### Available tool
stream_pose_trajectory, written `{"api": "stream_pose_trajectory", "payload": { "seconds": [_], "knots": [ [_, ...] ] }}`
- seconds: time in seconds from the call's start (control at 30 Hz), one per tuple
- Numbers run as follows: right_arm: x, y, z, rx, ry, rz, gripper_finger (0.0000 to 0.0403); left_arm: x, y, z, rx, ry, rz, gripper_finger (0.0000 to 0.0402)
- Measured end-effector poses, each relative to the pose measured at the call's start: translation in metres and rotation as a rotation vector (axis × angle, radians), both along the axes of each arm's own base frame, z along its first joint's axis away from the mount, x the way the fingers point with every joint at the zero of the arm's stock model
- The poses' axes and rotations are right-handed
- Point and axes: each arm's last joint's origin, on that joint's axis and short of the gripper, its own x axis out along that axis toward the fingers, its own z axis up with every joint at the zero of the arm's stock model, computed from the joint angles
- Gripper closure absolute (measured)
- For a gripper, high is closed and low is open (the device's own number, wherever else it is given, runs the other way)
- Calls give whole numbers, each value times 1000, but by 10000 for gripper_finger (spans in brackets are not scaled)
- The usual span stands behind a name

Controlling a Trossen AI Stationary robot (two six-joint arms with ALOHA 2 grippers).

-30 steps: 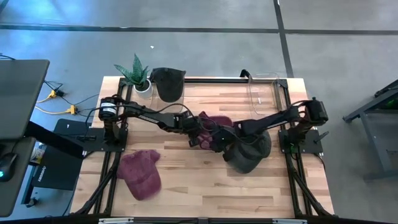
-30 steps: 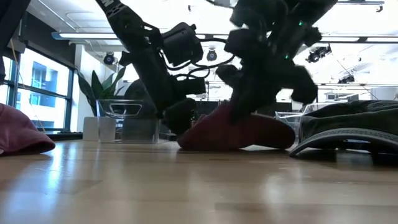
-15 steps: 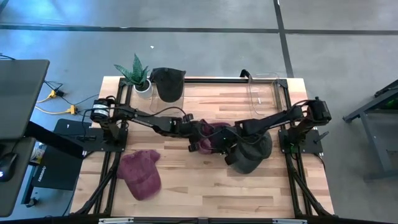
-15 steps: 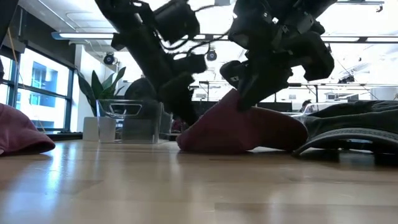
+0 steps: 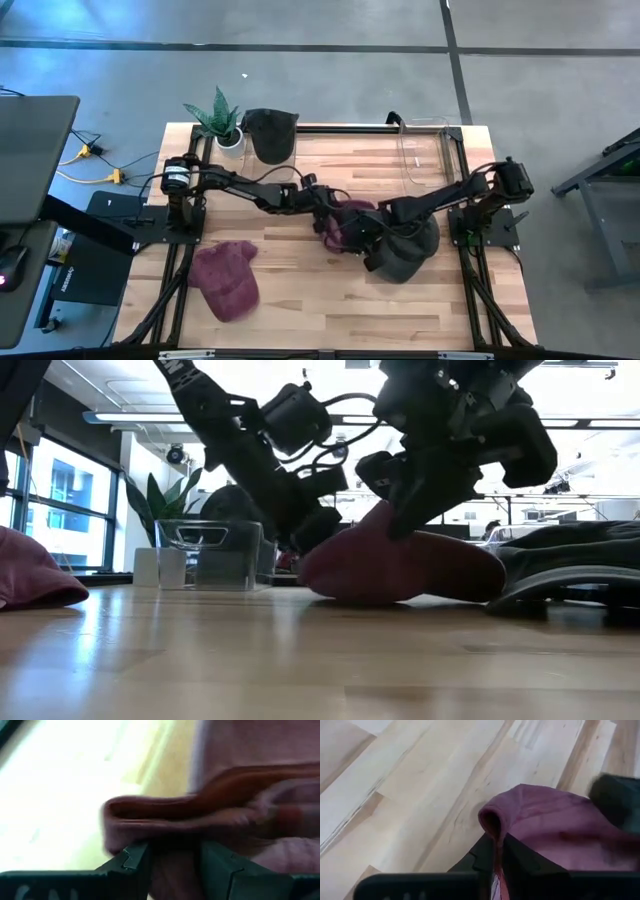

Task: Pick & Place hat
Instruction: Put the right red cap into the right transparent bin

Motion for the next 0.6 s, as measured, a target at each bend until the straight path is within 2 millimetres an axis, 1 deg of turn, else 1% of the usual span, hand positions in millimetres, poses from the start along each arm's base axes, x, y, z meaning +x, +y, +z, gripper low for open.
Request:
{"api": "stream_pose_trajectory", "payload": {
  "seconds": [0.17,0.23,0.3,0.43,0.53,0.6],
  "knots": [
    [-1,3,-1,-6,14,-33,394,-1,0,4,51,4,26,271],
    [-3,2,-2,-17,34,-48,392,-4,-8,13,55,7,10,271],
    [-4,2,-4,-46,54,-48,382,-10,-17,23,60,24,-11,271],
    [-10,0,-7,-198,87,-48,369,-26,-37,39,74,97,-58,271],
    [-15,-4,-6,-345,112,-145,365,-37,-51,54,92,105,-83,271],
    [-21,-7,0,-417,126,-207,355,-43,-59,61,106,113,-83,271]
  ]
}}
